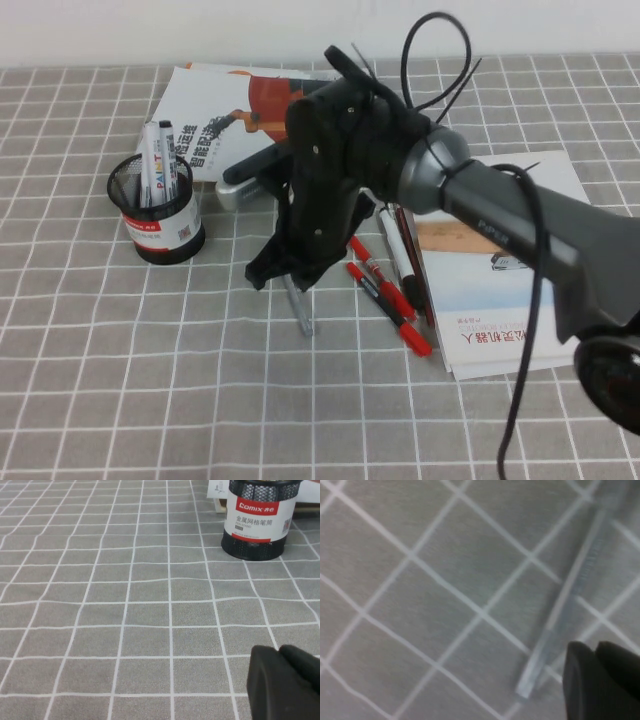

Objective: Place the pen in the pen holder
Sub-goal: Pick up the pen on the table

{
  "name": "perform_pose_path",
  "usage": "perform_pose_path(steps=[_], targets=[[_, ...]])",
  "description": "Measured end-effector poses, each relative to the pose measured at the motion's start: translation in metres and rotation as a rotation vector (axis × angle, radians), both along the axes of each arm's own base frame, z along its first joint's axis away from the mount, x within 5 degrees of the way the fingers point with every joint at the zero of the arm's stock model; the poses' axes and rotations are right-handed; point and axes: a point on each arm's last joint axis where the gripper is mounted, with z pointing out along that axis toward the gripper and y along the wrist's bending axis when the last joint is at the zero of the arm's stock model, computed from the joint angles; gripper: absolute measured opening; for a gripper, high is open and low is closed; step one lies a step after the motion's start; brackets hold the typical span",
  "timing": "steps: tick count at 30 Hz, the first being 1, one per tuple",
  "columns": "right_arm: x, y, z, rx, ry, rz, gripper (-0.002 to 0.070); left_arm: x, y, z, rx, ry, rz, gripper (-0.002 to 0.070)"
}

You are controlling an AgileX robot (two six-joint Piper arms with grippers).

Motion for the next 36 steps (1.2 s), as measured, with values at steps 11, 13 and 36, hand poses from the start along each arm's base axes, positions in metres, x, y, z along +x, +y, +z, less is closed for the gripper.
perform_pose_path(steps=[11, 13, 36], targets=[[0.003, 0.006, -0.005, 0.018, 0.008, 0.0, 0.0339, 0.0, 0.0, 0.0, 0.0, 0.0, 0.0, -0.0003], [0.005, 0.007, -0.009, 0.012, 0.011, 0.0, 0.0315, 0.0, 0.0, 0.0, 0.0, 0.0, 0.0, -0.0003], [0.013, 0.015, -0.037, 0.002, 0.04, -0.019, 0.0036, 0.0, 0.0, 0.0, 0.0, 0.0, 0.0, -0.0003]])
